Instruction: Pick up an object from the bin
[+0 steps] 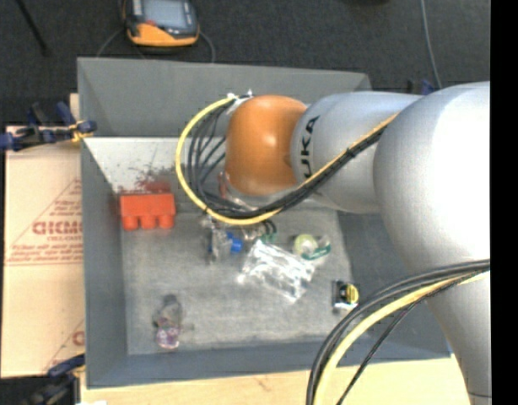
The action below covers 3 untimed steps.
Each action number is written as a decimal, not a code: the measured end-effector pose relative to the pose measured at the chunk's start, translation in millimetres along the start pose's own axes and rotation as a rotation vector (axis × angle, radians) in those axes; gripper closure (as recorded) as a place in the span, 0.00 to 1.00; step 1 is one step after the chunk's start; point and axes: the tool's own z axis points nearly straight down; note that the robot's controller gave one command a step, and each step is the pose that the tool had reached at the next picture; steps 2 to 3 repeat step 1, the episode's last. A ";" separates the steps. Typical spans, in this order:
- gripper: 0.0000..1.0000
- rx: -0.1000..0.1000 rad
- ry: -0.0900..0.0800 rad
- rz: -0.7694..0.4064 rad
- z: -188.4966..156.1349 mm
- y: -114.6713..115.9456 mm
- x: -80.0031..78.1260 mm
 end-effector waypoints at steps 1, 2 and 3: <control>1.00 0.005 -0.006 -0.010 -131.3 -21.4 34.3; 1.00 0.005 -0.006 -0.010 -131.3 -21.4 34.3; 1.00 0.005 -0.006 -0.010 -131.3 -21.4 34.3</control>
Offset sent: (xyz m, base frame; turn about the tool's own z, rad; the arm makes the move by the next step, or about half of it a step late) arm -0.0287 -0.0293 0.1250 -0.0153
